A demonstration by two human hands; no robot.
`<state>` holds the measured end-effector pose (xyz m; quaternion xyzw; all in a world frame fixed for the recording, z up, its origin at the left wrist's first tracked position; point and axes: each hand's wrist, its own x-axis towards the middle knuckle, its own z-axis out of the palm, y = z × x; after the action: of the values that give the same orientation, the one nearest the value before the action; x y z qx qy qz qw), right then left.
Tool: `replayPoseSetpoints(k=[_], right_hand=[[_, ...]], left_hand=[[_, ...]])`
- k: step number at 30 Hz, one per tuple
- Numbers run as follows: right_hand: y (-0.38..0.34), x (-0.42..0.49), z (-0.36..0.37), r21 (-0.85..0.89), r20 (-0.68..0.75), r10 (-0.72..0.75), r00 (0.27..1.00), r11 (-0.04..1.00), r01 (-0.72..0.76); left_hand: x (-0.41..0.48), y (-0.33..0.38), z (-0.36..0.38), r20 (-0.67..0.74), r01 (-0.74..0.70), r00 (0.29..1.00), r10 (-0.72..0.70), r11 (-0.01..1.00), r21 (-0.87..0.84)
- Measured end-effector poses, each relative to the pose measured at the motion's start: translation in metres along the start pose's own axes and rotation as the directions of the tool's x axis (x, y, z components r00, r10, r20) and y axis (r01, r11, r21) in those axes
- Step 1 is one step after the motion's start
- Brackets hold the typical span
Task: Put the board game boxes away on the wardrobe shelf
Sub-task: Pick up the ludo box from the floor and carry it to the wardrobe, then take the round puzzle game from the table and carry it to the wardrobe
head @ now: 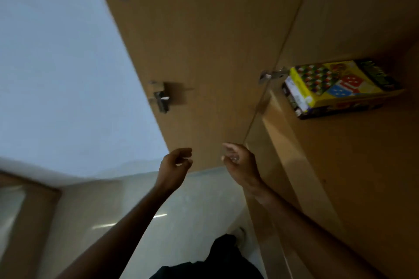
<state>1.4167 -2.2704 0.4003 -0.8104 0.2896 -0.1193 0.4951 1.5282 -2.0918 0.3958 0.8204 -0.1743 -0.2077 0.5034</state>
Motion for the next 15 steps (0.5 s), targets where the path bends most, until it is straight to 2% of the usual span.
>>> replayPoseSetpoints(k=[4, 7, 10, 13, 15], right_hand=[[-0.032, -0.042, 0.095, 0.019, 0.186, -0.044, 0.982, 0.999, 0.041], [-0.06, -0.08, 0.164, 0.013, 0.329, -0.081, 0.941, 0.997, 0.081], [-0.095, -0.126, 0.242, -0.007, 0.525, -0.144, 0.839, 0.985, 0.174], [-0.125, -0.165, 0.298, -0.002, 0.666, -0.189, 0.721, 0.967, 0.256], [-0.153, -0.199, 0.348, 0.02, 0.769, -0.233, 0.595, 0.939, 0.342]], left_hand=[[-0.081, -0.072, -0.083, -0.115, 0.12, 0.986, -0.124, 0.992, -0.038], [-0.146, -0.12, -0.138, -0.211, 0.208, 0.952, -0.22, 0.975, -0.081], [-0.218, -0.172, -0.196, -0.369, 0.286, 0.867, -0.335, 0.941, -0.183], [-0.28, -0.204, -0.235, -0.492, 0.304, 0.764, -0.416, 0.906, -0.294], [-0.33, -0.224, -0.263, -0.603, 0.296, 0.632, -0.487, 0.871, -0.393]])
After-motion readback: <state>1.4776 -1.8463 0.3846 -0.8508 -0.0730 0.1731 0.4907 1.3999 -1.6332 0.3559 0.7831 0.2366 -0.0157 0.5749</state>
